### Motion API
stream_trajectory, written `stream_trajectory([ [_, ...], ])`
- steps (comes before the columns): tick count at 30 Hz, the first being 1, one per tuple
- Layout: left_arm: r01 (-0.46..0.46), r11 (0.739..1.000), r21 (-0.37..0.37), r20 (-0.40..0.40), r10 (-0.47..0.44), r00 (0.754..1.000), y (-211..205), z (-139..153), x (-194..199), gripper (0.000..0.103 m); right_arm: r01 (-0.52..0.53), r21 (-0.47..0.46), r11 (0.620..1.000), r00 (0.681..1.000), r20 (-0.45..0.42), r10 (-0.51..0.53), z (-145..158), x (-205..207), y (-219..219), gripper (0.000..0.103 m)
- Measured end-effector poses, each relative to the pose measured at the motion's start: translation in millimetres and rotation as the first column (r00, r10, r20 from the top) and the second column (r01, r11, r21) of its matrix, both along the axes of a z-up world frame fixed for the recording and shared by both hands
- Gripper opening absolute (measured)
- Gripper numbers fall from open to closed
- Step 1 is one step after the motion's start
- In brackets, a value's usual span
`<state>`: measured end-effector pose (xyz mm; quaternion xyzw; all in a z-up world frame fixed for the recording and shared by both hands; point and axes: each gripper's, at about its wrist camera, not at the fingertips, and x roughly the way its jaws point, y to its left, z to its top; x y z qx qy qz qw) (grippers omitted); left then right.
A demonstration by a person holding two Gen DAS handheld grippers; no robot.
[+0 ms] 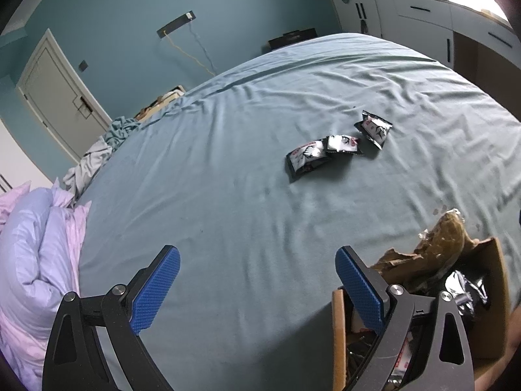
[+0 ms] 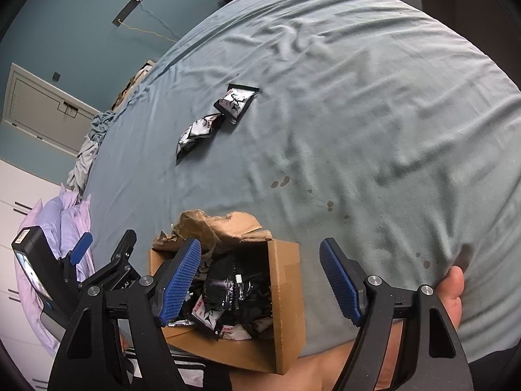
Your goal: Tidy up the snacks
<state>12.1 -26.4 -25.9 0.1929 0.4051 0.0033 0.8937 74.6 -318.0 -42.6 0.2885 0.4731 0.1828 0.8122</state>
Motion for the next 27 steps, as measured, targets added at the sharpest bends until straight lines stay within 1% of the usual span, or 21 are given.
stream_trajectory([
  [7,-0.008,0.999,-0.052,-0.018,0.007,1.000,4,6,-1,0.099,-0.004,0.001,1.000,1.000,0.010,0.004,2,0,-1,0.075],
  [13,-0.024,0.996,-0.082,-0.038,0.020,0.999,8,7,2,0.099,-0.013,-0.082,0.997,0.998,0.059,0.018,12,1,8,0.075],
  [17,-0.031,0.994,-0.104,-0.042,0.027,0.999,9,8,4,0.099,-0.040,-0.154,0.987,0.994,0.099,0.056,20,8,19,0.075],
  [19,-0.032,0.993,-0.113,-0.040,0.028,0.999,9,9,6,0.099,-0.071,-0.171,0.983,0.990,0.105,0.090,21,14,22,0.075],
  [21,-0.036,0.993,-0.113,-0.039,0.032,0.999,9,7,10,0.100,-0.101,-0.172,0.980,0.988,0.100,0.119,22,24,22,0.075],
  [23,-0.044,0.994,-0.100,-0.045,0.039,0.998,7,3,16,0.100,-0.098,-0.157,0.983,0.990,0.087,0.112,22,36,17,0.075],
  [25,-0.056,0.994,-0.094,-0.051,0.052,0.997,7,1,23,0.100,-0.078,-0.108,0.991,0.993,0.079,0.087,20,46,7,0.075],
  [27,-0.068,0.992,-0.108,-0.058,0.062,0.996,9,0,27,0.100,-0.060,-0.045,0.997,0.996,0.069,0.063,15,58,-3,0.075],
])
